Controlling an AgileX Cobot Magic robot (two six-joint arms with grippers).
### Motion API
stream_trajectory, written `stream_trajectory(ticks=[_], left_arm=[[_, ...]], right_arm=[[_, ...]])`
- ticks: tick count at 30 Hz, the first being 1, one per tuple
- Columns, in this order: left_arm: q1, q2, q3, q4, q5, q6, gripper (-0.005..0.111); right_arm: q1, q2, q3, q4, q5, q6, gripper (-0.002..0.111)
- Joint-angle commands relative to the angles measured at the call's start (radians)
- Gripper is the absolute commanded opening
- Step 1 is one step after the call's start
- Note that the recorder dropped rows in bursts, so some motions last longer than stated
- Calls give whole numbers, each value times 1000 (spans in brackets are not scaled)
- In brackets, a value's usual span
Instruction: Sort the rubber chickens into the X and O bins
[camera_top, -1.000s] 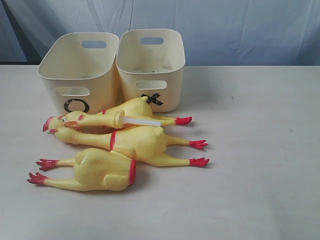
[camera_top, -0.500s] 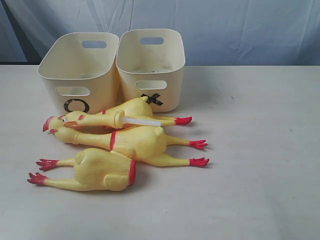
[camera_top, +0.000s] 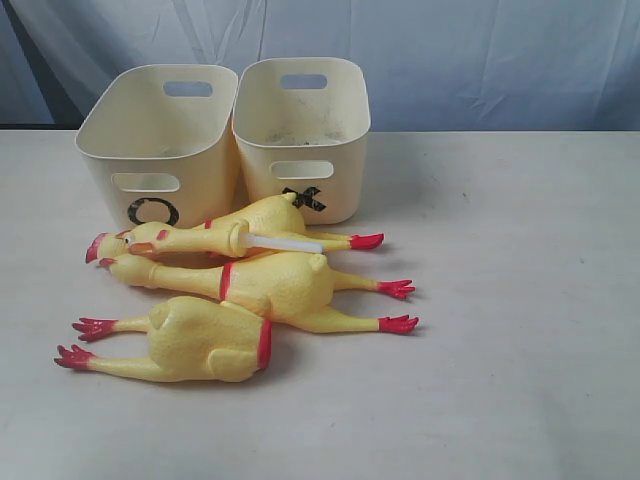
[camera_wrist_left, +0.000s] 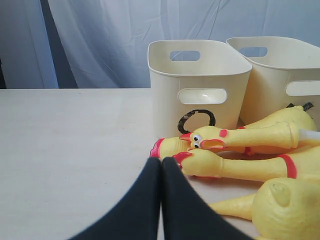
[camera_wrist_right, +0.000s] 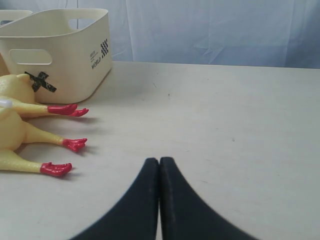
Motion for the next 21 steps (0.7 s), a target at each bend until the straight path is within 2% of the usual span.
stream_trajectory(ticks=[1, 16, 21], left_arm=[[0, -5, 3, 0, 0, -6, 0], [0, -5, 3, 2, 0, -3, 0], [0, -5, 3, -25, -78, 6, 0]], right_arm=[[-5, -5, -6, 2, -9, -1, 0], [-5, -5, -6, 2, -11, -1, 0], [-5, -5, -6, 2, -11, -1, 0]])
